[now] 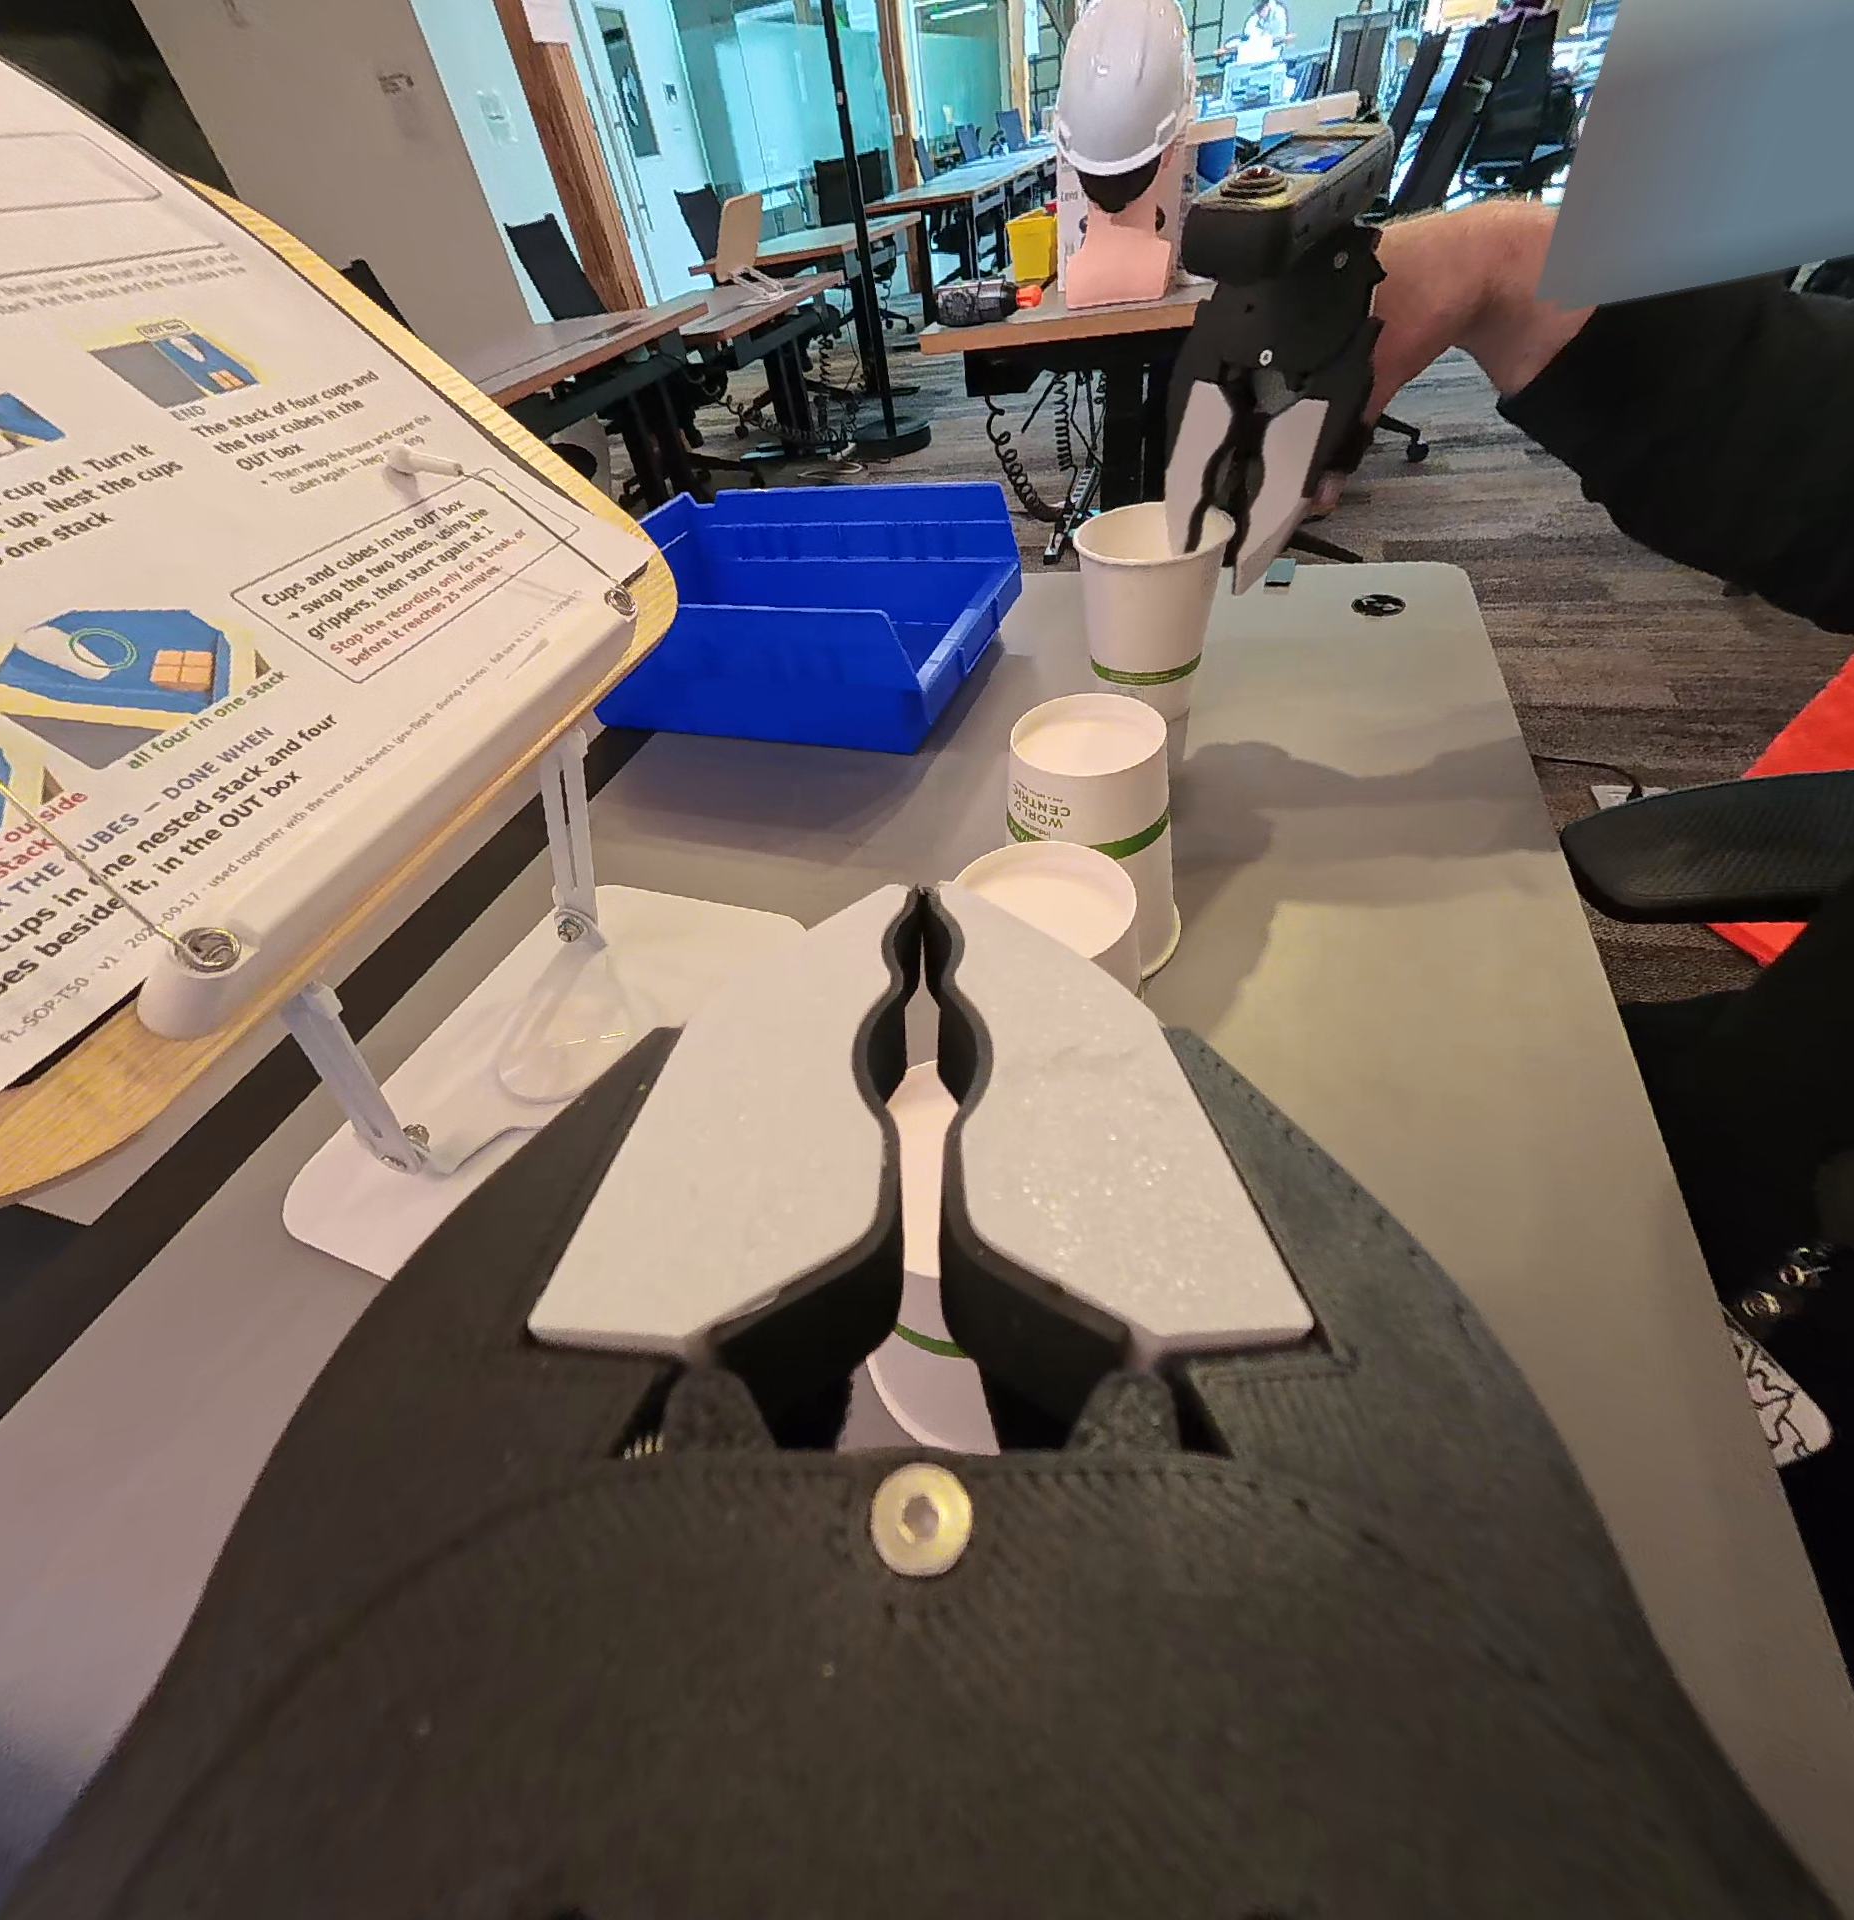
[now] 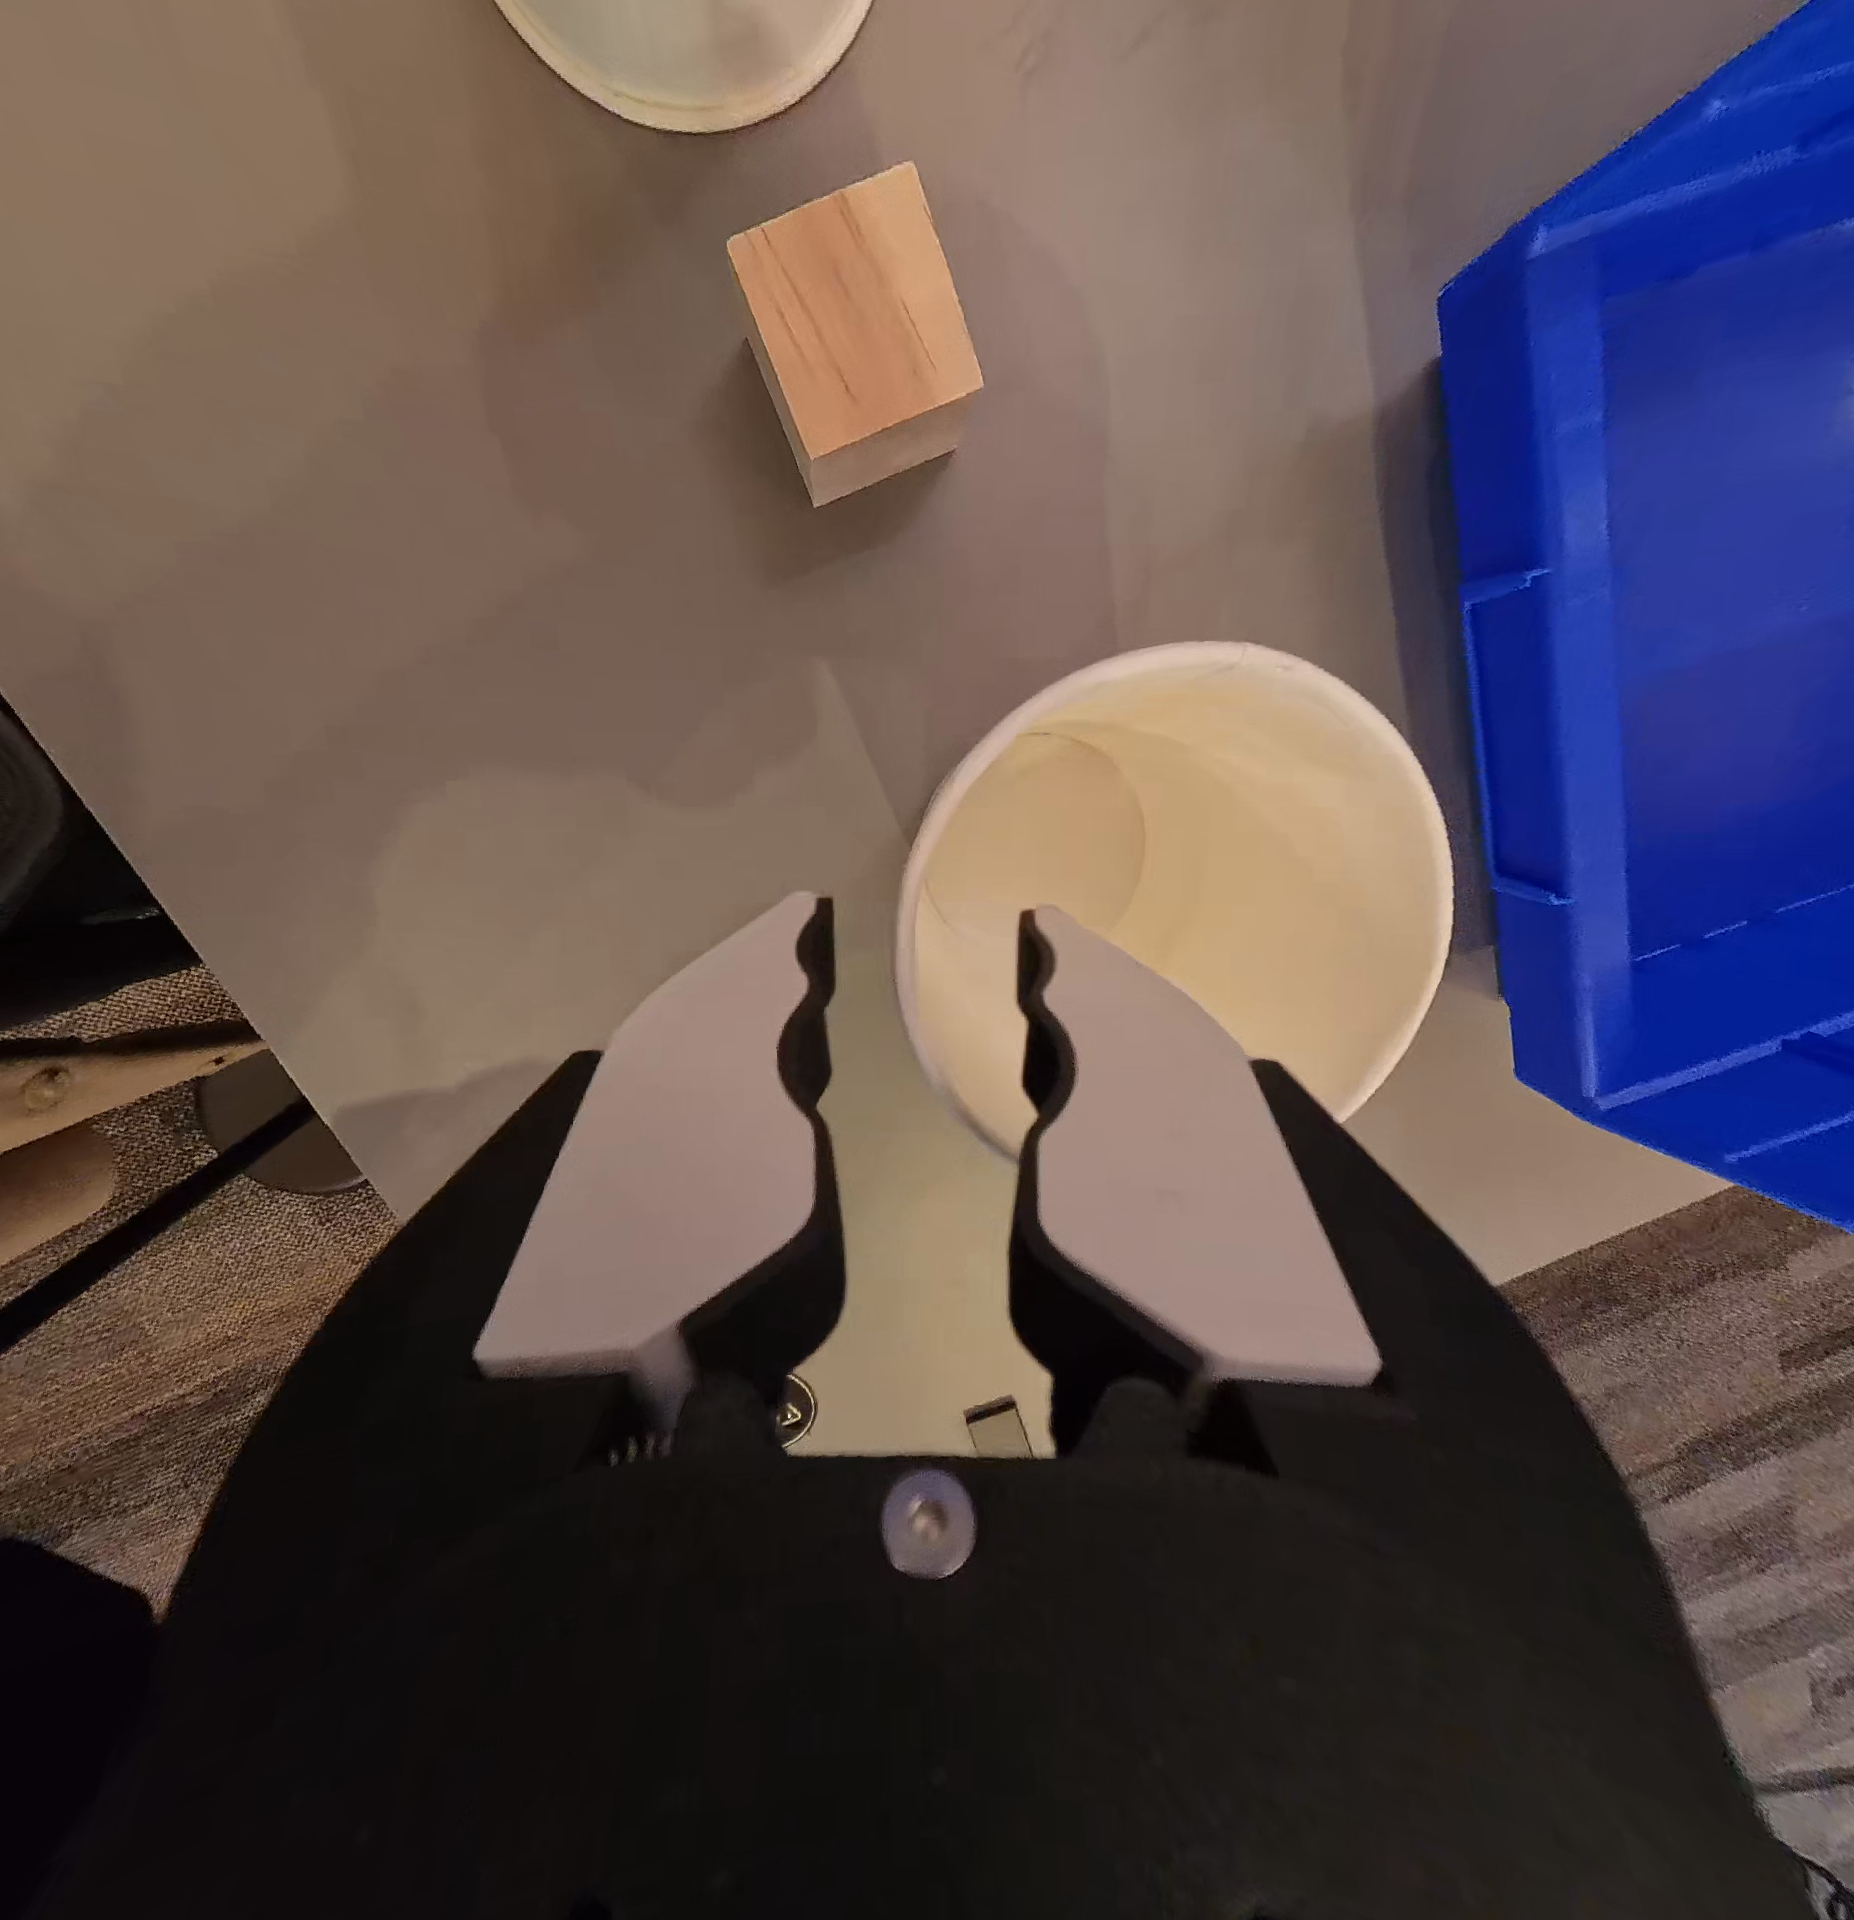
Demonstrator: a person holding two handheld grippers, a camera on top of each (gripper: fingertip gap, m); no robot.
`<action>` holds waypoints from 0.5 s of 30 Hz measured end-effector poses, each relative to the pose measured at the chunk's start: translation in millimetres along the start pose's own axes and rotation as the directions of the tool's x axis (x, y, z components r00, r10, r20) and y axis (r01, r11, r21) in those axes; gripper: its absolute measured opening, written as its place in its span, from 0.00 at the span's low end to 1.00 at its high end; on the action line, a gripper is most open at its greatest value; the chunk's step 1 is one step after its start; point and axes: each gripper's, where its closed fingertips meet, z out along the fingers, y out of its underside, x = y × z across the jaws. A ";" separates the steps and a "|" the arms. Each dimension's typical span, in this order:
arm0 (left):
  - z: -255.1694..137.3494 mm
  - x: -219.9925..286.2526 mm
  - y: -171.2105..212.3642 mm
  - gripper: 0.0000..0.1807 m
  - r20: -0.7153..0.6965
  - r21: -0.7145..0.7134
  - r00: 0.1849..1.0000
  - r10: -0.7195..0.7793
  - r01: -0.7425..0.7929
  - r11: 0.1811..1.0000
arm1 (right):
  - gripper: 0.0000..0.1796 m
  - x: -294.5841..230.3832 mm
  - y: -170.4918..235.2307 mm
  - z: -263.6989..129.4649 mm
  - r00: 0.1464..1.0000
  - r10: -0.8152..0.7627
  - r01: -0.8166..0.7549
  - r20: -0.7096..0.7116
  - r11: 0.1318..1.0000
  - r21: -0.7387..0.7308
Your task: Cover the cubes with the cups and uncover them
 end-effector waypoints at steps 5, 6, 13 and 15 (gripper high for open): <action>-0.9 -3.1 0.7 0.00 0.005 0.004 1.000 -0.002 0.002 1.000 | 0.32 1.3 0.0 -17.0 0.999 0.020 -0.020 -0.041 1.000 -0.003; -2.0 -4.3 0.3 0.00 0.010 0.007 1.000 -0.002 0.002 1.000 | 0.33 2.8 -4.6 -26.2 0.997 0.017 -0.016 -0.070 1.000 0.018; -4.1 -12.2 -4.5 0.00 0.032 0.070 0.999 -0.020 0.017 0.997 | 0.46 -31.5 -108.2 -53.6 0.974 -0.207 0.221 -0.091 0.957 0.188; -1.4 -11.7 -3.4 0.00 0.032 0.073 0.999 -0.022 0.020 0.997 | 0.51 -41.4 -139.6 -41.0 0.959 -0.277 0.284 -0.066 0.939 0.192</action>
